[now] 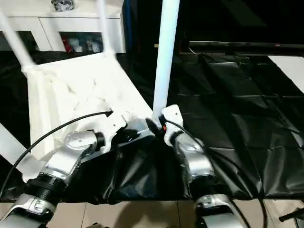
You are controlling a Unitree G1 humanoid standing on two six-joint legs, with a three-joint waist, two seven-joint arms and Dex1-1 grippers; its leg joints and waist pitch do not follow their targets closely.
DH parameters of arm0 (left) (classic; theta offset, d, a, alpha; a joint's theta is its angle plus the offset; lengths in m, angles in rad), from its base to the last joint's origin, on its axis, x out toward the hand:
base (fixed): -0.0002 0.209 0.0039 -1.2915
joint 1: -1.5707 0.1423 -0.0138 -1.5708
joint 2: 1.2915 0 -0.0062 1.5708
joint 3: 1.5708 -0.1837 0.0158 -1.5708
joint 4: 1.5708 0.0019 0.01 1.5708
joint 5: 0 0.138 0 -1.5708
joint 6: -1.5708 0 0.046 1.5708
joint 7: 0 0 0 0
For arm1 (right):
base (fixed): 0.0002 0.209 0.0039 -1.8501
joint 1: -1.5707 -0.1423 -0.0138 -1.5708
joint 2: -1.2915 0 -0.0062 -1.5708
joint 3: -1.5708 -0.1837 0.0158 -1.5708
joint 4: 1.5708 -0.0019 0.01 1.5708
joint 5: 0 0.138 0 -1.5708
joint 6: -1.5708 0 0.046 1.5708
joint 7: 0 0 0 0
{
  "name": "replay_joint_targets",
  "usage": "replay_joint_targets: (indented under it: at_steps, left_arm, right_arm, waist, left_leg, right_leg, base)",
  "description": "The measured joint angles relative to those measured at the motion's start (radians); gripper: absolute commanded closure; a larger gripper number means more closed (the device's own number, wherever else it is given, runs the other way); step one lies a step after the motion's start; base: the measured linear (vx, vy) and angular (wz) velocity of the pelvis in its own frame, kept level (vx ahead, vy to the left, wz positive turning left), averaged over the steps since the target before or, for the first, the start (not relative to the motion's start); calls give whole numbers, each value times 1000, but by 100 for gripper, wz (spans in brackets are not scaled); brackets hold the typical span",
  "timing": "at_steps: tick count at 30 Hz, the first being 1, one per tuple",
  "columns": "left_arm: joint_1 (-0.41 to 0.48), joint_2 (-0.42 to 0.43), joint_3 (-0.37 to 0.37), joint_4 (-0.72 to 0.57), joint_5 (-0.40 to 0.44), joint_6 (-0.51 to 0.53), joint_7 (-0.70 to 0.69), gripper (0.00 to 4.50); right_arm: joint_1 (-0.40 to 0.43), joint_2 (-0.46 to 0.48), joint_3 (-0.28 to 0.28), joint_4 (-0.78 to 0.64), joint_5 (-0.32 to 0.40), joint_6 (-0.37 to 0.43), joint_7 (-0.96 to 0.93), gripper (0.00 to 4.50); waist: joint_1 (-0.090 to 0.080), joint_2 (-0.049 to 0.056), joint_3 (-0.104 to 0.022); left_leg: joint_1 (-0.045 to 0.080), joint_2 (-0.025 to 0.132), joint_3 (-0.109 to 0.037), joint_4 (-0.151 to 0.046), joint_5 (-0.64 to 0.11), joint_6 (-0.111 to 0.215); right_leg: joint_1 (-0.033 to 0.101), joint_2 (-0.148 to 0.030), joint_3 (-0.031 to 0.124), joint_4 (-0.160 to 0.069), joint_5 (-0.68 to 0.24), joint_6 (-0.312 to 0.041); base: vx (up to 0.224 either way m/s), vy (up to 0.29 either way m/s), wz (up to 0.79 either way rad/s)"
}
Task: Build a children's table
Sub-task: Rotate leg to tighten
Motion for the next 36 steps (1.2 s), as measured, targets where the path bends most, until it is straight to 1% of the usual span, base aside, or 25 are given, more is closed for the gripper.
replay_joint_targets:
  at_steps: [1,2,3,8,14,17,18,21,23,26,27,30,32,36]
  left_arm:
    - [0,0,-1,0,0,0,0,450]
    - [0,0,-1,0,1,-1,-2,450]
    - [0,0,-1,-1,1,-3,-5,450]
    - [4,24,-2,-1,-13,-23,-59,450]
    - [16,99,3,-2,-65,-50,-189,450]
    - [23,140,2,-2,-94,-67,-283,450]
    - [23,156,1,-2,-106,-67,-324,450]
    - [23,168,-4,-2,-117,-74,-394,450]
    - [21,180,-10,0,-128,-75,-427,450]
    - [15,199,-22,6,-141,-75,-482,450]
    - [13,202,-25,8,-144,-75,-493,450]
    - [3,210,-33,20,-149,-76,-536,450]
    - [2,216,-34,23,-150,-79,-559,450]
    - [1,231,-36,24,-157,-79,-592,450]
  right_arm:
    - [2,0,0,0,1,-3,0,127]
    - [3,0,0,-2,3,-5,0,127]
    - [6,0,0,-3,2,-9,0,108]
    - [22,-15,6,-17,5,-31,71,103]
    - [32,-103,66,-52,29,-34,298,103]
    - [38,-168,105,-83,46,-36,455,103]
    - [43,-192,117,-96,54,-36,526,103]
    - [43,-221,141,-114,68,-36,630,103]
    - [43,-242,153,-124,73,-36,688,103]
    - [40,-275,180,-137,80,-36,770,103]
    - [40,-279,181,-138,81,-36,787,127]
    - [33,-294,190,-140,84,-33,833,139]
    - [33,-300,199,-148,87,-27,859,171]
    - [33,-308,219,-167,93,-19,893,177]
  waist:
    - [0,0,0]
    - [0,0,0]
    - [0,0,0]
    - [-1,0,0]
    - [1,0,0]
    - [9,-1,1]
    - [15,-1,1]
    - [29,-1,1]
    - [32,-1,1]
    - [33,-3,2]
    - [32,-3,2]
    - [33,-4,2]
    - [35,-4,2]
    - [42,-4,2]
  left_leg:
    - [0,0,0,0,0,0]
    - [0,0,0,0,0,0]
    - [0,0,0,0,0,0]
    - [-1,0,0,-1,0,0]
    - [-1,1,0,-2,0,0]
    - [-3,1,0,-1,0,0]
    - [-3,1,0,-1,0,0]
    - [-4,1,0,0,0,0]
    - [-4,1,1,0,0,0]
    - [-4,1,1,1,0,0]
    - [-4,1,1,1,0,0]
    - [-4,1,1,1,0,0]
    - [-4,1,1,1,0,0]
    - [-4,1,1,1,0,0]
  right_leg:
    - [0,0,0,0,0,0]
    - [0,0,0,0,0,0]
    - [0,0,0,0,0,0]
    - [-1,0,0,0,0,-1]
    - [-1,1,-1,0,1,-3]
    - [-1,0,-1,-1,1,-3]
    - [-1,0,-1,-1,1,-3]
    - [-1,0,-1,-1,1,-3]
    - [-1,0,-1,-1,1,-3]
    - [-1,0,-1,0,1,-3]
    - [-1,0,-1,0,1,-3]
    - [-1,0,-1,0,1,-3]
    - [-1,0,-1,0,1,-3]
    - [-1,0,-1,0,1,-3]
  base:
    - [0,0,0]
    - [0,0,0]
    - [0,0,0]
    - [0,0,0]
    - [0,0,0]
    - [0,0,0]
    - [0,0,0]
    - [0,0,0]
    - [0,0,0]
    - [0,0,0]
    - [0,0,0]
    - [0,0,0]
    - [0,0,0]
    - [0,0,0]
